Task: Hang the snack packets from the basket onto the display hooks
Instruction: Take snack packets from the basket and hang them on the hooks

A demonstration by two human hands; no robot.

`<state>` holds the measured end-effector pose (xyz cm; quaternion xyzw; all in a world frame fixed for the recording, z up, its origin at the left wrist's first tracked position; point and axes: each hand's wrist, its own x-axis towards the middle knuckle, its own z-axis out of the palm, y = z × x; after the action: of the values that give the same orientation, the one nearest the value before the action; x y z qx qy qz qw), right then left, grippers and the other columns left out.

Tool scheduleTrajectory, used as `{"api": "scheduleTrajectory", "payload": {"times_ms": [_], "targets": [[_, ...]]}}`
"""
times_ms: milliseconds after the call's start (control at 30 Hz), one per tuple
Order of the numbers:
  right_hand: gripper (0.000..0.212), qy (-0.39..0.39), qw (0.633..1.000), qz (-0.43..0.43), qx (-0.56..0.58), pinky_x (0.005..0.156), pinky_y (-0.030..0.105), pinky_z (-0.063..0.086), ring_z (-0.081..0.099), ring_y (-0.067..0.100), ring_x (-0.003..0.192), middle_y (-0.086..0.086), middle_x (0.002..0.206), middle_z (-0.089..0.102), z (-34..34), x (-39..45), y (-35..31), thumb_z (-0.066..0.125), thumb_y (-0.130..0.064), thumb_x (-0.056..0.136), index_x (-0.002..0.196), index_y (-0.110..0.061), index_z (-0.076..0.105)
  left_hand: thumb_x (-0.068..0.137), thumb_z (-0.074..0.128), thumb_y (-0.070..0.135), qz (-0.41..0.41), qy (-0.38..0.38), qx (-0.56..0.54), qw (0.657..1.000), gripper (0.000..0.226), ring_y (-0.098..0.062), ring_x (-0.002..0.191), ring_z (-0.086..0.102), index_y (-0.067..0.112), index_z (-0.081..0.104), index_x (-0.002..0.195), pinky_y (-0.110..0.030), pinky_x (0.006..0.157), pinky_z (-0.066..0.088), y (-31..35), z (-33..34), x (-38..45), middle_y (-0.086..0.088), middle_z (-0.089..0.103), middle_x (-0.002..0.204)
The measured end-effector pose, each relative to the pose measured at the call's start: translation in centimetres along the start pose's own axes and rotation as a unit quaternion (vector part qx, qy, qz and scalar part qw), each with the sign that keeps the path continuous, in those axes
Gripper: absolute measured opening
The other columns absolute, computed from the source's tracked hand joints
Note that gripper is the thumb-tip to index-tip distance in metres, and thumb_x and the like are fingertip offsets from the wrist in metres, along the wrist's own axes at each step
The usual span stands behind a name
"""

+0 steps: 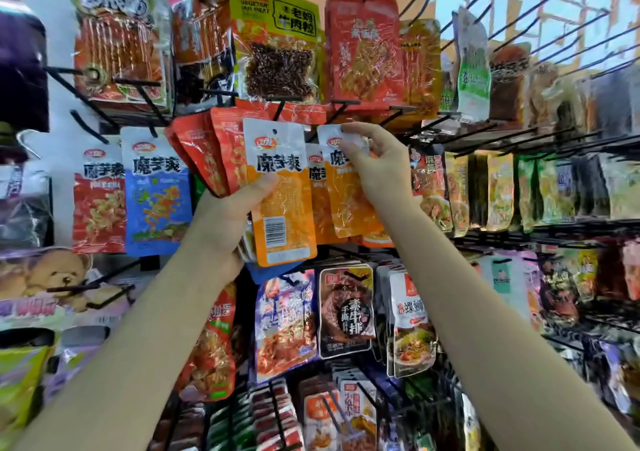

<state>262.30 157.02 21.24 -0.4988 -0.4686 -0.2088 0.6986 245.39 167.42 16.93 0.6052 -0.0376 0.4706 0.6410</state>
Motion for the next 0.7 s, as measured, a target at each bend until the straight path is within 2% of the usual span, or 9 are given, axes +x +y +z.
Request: {"api": "scheduleTrajectory", "payload": {"times_ms": [33,67,167,300,433,500,567,633,700], "targets": [[0.018,-0.003,1.000,-0.012,-0.017,0.091,0.031,0.052,0.063,-0.003,0.092,-0.019,0.104,0.068,0.0,0.2,0.0,0.070,-0.020,0.094,0.112,-0.017,0.073,0.070,0.072,0.028,0.003,0.001,-0.001,1.000,0.032,-0.020,0.076,0.077,0.015,0.070,0.099,-0.035,0.059,0.062,-0.1,0.1,0.0,0.000,0.079,0.086],[0.019,-0.003,0.999,-0.020,-0.028,0.092,0.036,0.052,0.062,0.002,0.093,-0.022,0.101,0.067,0.0,0.2,0.0,0.071,-0.023,0.094,0.112,-0.020,0.074,0.074,0.071,0.026,0.002,0.008,-0.003,1.000,0.027,-0.019,0.074,0.076,0.014,0.070,0.098,-0.033,0.057,0.061,-0.2,0.2,0.0,0.000,0.079,0.084],[0.019,-0.028,0.999,-0.028,-0.015,0.083,0.033,0.045,0.052,-0.002,0.079,-0.023,0.086,0.060,0.1,0.2,0.5,0.072,-0.025,0.093,0.111,-0.023,0.073,0.073,0.071,0.027,-0.001,0.018,-0.003,1.000,0.029,-0.017,0.068,0.076,0.013,0.070,0.098,-0.030,0.052,0.059,-0.6,0.4,-0.1,0.001,0.078,0.080],[0.020,-0.034,0.999,-0.026,-0.007,0.082,0.036,0.045,0.049,0.001,0.080,-0.022,0.085,0.059,0.1,0.5,1.0,0.073,-0.026,0.092,0.112,-0.026,0.072,0.069,0.071,0.030,0.003,0.025,0.006,1.000,0.038,-0.019,0.074,0.076,0.012,0.071,0.102,-0.033,0.057,0.061,-0.9,0.5,-0.3,-0.001,0.079,0.086],[0.022,-0.030,0.999,-0.014,-0.010,0.073,0.032,0.045,0.049,0.010,0.077,-0.012,0.086,0.060,-0.1,0.4,1.2,0.074,-0.030,0.091,0.113,-0.028,0.070,0.069,0.070,0.030,0.004,0.022,0.007,1.000,0.037,-0.018,0.071,0.076,0.011,0.071,0.101,-0.031,0.055,0.059,-1.0,0.4,-0.4,0.000,0.078,0.082],[0.025,-0.032,0.999,-0.012,-0.022,0.069,0.030,0.046,0.049,0.009,0.075,-0.011,0.085,0.058,-0.2,0.5,1.3,0.075,-0.030,0.090,0.115,-0.027,0.070,0.069,0.070,0.030,0.002,0.018,0.011,1.000,0.037,-0.018,0.069,0.076,0.010,0.071,0.100,-0.030,0.055,0.059,-1.0,0.5,-0.4,0.000,0.078,0.080],[0.029,-0.050,0.997,0.012,-0.061,0.079,0.034,0.052,0.056,0.013,0.089,-0.013,0.094,0.059,0.1,0.6,1.3,0.074,-0.028,0.091,0.119,-0.023,0.070,0.071,0.070,0.030,-0.002,0.017,0.016,1.000,0.036,-0.019,0.071,0.076,0.009,0.071,0.101,-0.031,0.056,0.060,-1.0,0.6,-0.4,-0.001,0.078,0.082],[0.030,-0.055,0.988,0.005,-0.147,0.095,0.038,0.051,0.057,0.021,0.106,0.000,0.112,0.057,0.3,0.4,1.4,0.072,-0.025,0.093,0.122,-0.017,0.071,0.072,0.070,0.030,0.000,0.015,0.018,1.000,0.040,-0.019,0.074,0.076,0.008,0.070,0.106,-0.033,0.058,0.061,-1.0,0.7,-0.3,-0.001,0.079,0.085],[0.023,-0.013,0.980,-0.049,-0.195,0.095,0.031,0.046,0.053,0.019,0.106,0.006,0.113,0.052,0.1,-0.4,1.1,0.067,-0.025,0.097,0.113,-0.011,0.074,0.071,0.070,0.030,0.001,0.012,0.017,1.000,0.047,-0.019,0.072,0.076,0.005,0.069,0.110,-0.031,0.056,0.060,-0.9,0.8,-0.1,-0.001,0.078,0.084]]}}
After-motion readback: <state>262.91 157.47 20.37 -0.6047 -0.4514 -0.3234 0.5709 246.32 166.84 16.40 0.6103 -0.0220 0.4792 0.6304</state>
